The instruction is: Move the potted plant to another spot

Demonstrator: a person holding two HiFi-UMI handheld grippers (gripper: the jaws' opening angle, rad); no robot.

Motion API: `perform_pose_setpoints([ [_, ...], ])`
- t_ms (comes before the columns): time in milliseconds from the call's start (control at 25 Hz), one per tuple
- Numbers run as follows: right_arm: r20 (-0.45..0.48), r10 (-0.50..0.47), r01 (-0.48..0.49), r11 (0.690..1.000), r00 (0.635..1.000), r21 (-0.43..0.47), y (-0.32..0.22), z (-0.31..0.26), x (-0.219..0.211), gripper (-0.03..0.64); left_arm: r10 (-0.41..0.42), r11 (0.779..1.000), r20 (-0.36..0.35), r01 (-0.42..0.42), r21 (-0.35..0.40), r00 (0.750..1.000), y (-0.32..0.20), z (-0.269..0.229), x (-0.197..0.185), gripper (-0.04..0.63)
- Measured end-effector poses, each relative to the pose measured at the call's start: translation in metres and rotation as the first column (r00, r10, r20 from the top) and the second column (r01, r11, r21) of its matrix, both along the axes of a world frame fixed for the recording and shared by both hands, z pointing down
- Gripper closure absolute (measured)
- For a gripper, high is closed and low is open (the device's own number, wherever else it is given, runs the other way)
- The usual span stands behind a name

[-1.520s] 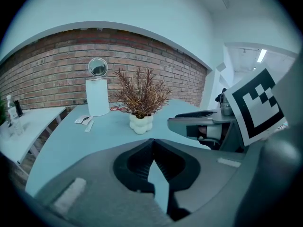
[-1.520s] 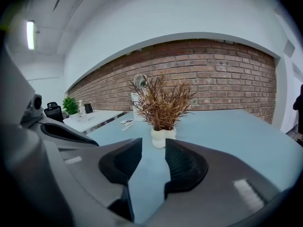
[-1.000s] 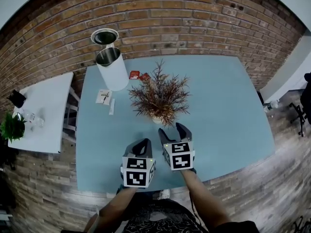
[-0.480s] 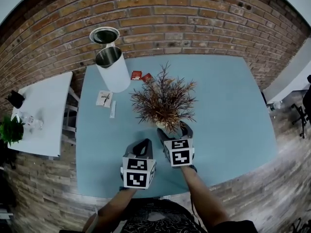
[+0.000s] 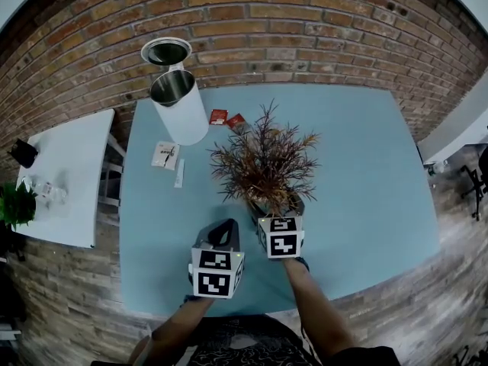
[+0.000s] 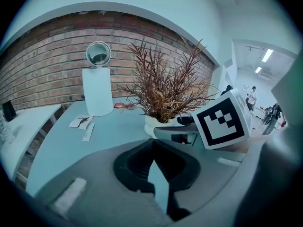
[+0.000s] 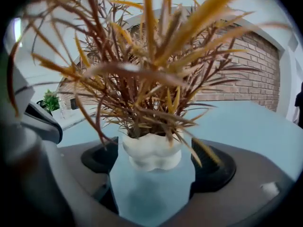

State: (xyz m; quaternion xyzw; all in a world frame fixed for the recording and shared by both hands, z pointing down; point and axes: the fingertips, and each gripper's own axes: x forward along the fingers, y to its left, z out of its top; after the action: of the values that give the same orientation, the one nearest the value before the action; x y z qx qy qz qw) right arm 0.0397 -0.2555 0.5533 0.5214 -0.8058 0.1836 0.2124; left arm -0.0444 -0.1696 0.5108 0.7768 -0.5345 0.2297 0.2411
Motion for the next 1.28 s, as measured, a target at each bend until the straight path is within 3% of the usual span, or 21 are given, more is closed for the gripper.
perform_pose_setpoints([
  [560, -0.058, -0.003, 0.003, 1.000, 0.998, 0.000, -0.003, 0.005, -0.010, 0.150, -0.005, 1.000, 0.000, 0.005, -0.009, 1.000, 0.002, -0.006, -0.015, 0.597],
  [1280, -0.065, 0.008, -0.009, 1.000, 0.998, -0.022, -0.005, 0.011, -0.006, 0.150, -0.004, 1.000, 0.001, 0.004, -0.012, 1.000, 0.001, -0.005, -0.012, 0.597],
])
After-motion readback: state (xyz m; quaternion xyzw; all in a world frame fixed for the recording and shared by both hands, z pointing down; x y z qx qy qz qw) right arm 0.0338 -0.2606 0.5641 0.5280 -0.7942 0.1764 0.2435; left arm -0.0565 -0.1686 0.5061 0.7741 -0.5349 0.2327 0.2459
